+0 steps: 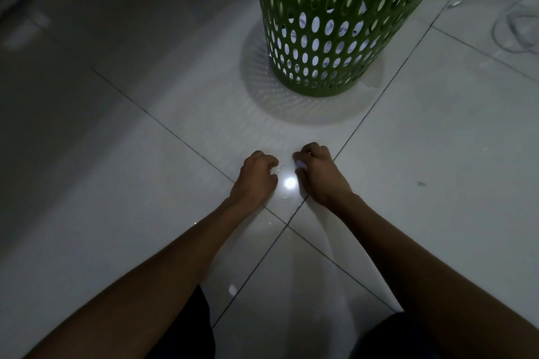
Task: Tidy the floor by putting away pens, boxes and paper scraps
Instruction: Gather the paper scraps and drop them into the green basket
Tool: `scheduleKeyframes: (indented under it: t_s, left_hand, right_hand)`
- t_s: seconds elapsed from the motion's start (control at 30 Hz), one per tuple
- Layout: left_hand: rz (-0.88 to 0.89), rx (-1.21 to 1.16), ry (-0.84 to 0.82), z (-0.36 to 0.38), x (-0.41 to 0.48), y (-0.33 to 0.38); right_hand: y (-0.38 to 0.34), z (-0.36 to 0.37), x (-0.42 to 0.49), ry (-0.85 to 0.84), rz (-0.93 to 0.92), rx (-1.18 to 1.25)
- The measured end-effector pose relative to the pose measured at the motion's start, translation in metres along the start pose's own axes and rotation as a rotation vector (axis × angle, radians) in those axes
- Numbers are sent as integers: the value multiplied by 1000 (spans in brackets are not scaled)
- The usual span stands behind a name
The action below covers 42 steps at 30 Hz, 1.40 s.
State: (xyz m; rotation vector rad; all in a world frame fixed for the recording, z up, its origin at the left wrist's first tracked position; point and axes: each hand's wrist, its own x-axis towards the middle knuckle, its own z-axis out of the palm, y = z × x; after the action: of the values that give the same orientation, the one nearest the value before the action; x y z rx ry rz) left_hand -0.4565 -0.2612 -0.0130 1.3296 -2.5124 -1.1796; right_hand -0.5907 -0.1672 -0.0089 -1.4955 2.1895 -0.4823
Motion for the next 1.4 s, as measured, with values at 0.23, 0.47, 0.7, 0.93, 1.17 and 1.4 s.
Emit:
scheduleKeyframes:
  t_s: [0.23,0.47,0.7,0.93,1.17,1.4]
  left_hand:
    - [-31,-317,-75,-4,-4,-9]
    - [18,-26,-330,-7,-5,-12]
    - [39,37,-212,-6,-3,-8]
    - [25,69,-40,-3,0,-4]
    - [110,187,69,3,-1,-1]
    - [125,236,-3,2,-4,3]
  right_hand:
    - [-2,11,1,-91,-48,115]
    - [3,2,-1,-310,-101,79]
    - [-2,2,17,-237,-83,68]
    - [-6,2,23,-158,-108,80]
    - [-9,7,22,-148,-95,12]
    - [-14,10,23,-129,-131,-68]
